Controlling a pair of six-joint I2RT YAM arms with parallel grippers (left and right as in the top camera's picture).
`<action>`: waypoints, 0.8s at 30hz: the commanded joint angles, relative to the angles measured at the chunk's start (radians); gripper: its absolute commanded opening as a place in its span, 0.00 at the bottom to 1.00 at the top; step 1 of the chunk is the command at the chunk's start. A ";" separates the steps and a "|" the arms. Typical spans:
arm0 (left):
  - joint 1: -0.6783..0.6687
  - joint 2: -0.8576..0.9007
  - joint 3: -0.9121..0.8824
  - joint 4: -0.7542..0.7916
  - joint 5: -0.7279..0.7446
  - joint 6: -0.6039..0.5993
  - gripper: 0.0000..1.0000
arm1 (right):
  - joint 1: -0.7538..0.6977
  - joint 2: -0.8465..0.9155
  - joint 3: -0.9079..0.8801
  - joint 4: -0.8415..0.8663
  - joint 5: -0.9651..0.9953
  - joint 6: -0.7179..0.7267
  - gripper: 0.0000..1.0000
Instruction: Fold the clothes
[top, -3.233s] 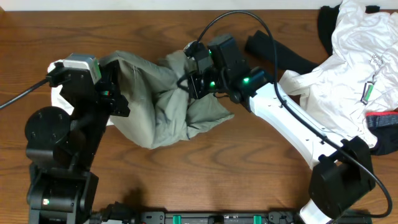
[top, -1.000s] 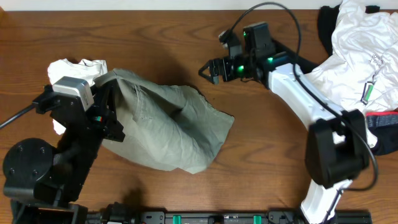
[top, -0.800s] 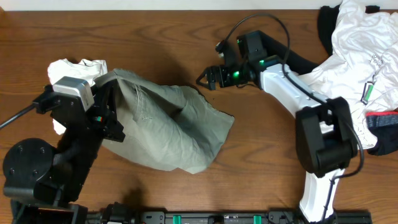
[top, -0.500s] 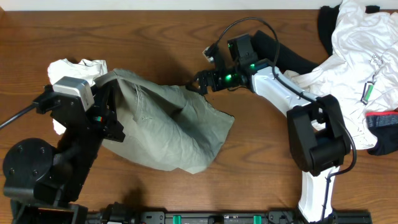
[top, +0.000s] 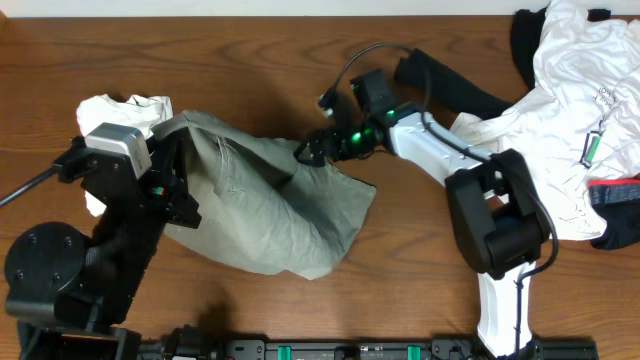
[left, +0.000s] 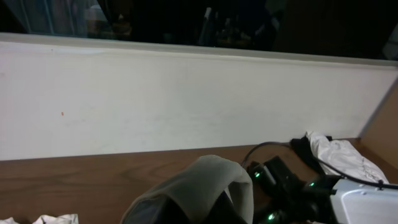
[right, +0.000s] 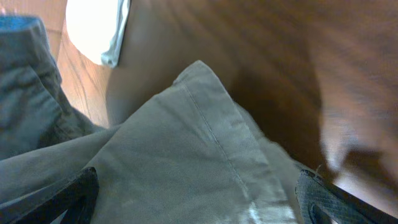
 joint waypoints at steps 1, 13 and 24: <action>0.000 -0.008 0.023 0.016 0.006 0.001 0.06 | 0.036 0.020 0.006 -0.002 -0.009 0.004 0.99; 0.000 -0.005 0.023 0.016 0.005 0.002 0.06 | -0.082 -0.098 0.008 0.027 -0.054 0.027 0.01; 0.000 0.001 0.023 0.014 0.005 0.002 0.06 | -0.176 -0.352 0.008 -0.320 -0.038 -0.143 0.59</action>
